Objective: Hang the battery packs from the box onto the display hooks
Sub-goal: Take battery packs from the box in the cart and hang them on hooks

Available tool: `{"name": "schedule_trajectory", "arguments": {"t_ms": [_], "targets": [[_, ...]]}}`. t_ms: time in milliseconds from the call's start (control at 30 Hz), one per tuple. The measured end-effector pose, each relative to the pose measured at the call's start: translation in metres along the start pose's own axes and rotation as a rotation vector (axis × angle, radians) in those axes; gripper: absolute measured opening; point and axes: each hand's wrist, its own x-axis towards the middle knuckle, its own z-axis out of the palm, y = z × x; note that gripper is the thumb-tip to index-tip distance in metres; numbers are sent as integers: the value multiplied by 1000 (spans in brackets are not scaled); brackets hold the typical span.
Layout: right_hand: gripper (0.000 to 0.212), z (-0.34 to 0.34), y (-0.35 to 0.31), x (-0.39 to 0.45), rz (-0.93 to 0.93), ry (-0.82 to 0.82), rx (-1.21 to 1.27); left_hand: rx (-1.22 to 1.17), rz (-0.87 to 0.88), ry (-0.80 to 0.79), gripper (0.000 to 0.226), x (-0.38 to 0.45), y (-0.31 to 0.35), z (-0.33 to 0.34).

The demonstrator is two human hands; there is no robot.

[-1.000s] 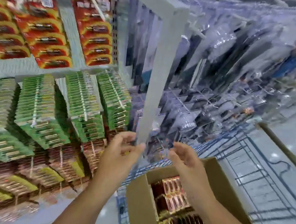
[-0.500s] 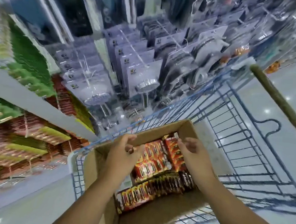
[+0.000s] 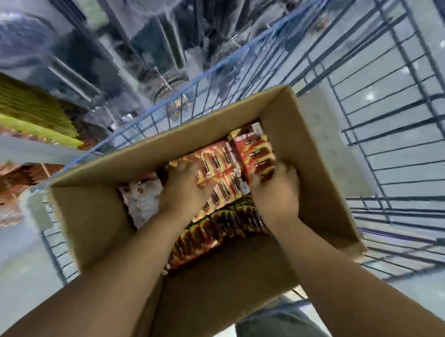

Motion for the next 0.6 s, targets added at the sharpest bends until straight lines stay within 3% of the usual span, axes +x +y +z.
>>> {"name": "schedule_trajectory", "arguments": {"t_ms": [167,367,600], "targets": [[73,20,4,8,-8,15,-143,273,124,0,76,-6,-7,42],[77,32,8,15,-51,88,-305,452,117,84,90,-10,-7,72],[75,42,10,15,-72,91,-356,309,46,80,80,-6,-9,70]]}}
